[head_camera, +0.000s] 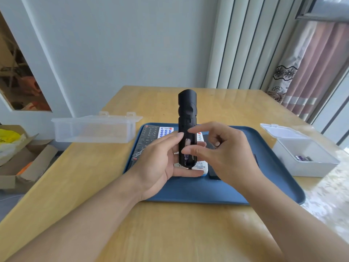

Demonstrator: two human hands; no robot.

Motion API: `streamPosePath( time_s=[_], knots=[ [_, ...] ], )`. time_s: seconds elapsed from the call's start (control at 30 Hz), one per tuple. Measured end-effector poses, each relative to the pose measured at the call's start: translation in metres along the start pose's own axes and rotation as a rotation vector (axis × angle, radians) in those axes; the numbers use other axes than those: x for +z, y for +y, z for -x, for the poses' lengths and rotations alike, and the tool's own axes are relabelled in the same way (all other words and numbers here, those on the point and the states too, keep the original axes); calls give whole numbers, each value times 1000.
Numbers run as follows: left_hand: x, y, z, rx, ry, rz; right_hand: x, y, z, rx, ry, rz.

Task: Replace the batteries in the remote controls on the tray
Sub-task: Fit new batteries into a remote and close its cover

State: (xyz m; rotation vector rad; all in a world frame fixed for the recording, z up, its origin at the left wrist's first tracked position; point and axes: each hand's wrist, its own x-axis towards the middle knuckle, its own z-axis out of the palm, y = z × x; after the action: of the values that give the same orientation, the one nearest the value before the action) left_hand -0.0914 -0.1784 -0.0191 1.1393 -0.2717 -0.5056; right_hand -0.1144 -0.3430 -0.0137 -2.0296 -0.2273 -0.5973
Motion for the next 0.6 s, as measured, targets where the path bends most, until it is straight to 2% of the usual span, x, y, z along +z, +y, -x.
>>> streamPosePath(
  time_s=[0.4,0.5,0.6],
  knots=[
    [-8,1,0,-8,-8,-193,-3,-1,0,47,-42,200],
    [-6,1,-1,-10,-23,-132,-4,-1,0,45,-28,273],
    [-5,2,-2,-1,-5,-20,-6,-2,-2,60,-30,182]
  ],
)
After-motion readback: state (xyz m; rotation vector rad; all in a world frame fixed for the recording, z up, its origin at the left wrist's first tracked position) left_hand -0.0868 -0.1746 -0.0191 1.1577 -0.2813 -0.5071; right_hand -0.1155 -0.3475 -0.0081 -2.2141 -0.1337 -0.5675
